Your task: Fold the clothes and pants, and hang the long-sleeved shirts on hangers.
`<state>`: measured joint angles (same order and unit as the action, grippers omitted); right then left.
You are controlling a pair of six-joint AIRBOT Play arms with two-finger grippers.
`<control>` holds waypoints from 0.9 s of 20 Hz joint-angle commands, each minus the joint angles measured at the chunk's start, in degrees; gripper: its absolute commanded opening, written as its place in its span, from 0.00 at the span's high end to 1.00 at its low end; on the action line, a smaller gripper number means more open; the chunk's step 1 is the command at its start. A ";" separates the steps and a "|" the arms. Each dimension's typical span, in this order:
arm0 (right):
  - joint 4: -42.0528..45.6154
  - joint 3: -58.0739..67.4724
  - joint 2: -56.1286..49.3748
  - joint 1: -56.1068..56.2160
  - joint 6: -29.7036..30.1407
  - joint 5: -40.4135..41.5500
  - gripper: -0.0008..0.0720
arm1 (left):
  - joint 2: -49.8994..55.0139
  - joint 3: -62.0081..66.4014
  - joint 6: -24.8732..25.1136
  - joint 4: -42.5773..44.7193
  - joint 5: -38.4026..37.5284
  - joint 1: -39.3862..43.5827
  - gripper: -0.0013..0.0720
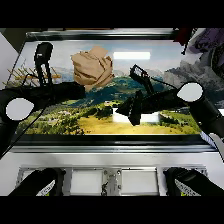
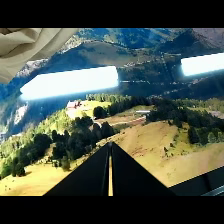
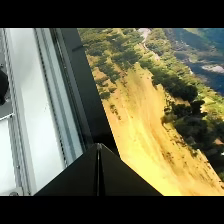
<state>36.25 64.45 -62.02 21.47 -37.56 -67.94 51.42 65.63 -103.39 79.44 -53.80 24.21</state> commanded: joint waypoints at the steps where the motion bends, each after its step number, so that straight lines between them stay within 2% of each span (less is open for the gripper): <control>1: -0.02 -0.02 -0.04 0.07 0.00 0.00 0.97 | -0.04 -0.02 0.04 0.00 0.04 0.04 0.96; 7: -0.02 -0.02 -0.02 0.07 0.00 0.00 0.97 | -0.02 -0.02 0.07 0.07 0.85 0.04 0.96; 8: -0.02 -0.02 -0.02 0.04 0.00 0.00 0.97 | 0.02 -0.02 0.22 0.68 1.92 -0.02 0.87; 9: -0.02 -0.02 -0.04 0.07 0.00 -0.02 0.97 | 0.20 -0.02 1.70 2.10 3.43 -0.11 0.37; 10: -0.02 -0.02 -0.02 0.04 0.00 -0.02 0.97 | 0.92 0.15 2.54 4.13 5.51 -0.17 0.00; 13: -0.02 -0.02 -0.02 0.04 0.00 0.00 0.97 | 8.81 5.73 3.13 6.47 5.25 -3.76 0.02; 18: -0.02 -0.02 -0.04 0.04 0.00 -0.02 0.97 | 31.91 19.76 3.10 6.25 5.55 -11.65 0.01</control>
<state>36.23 64.45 -62.02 21.47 -37.56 -67.94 71.92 78.56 -100.60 85.14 -48.56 16.16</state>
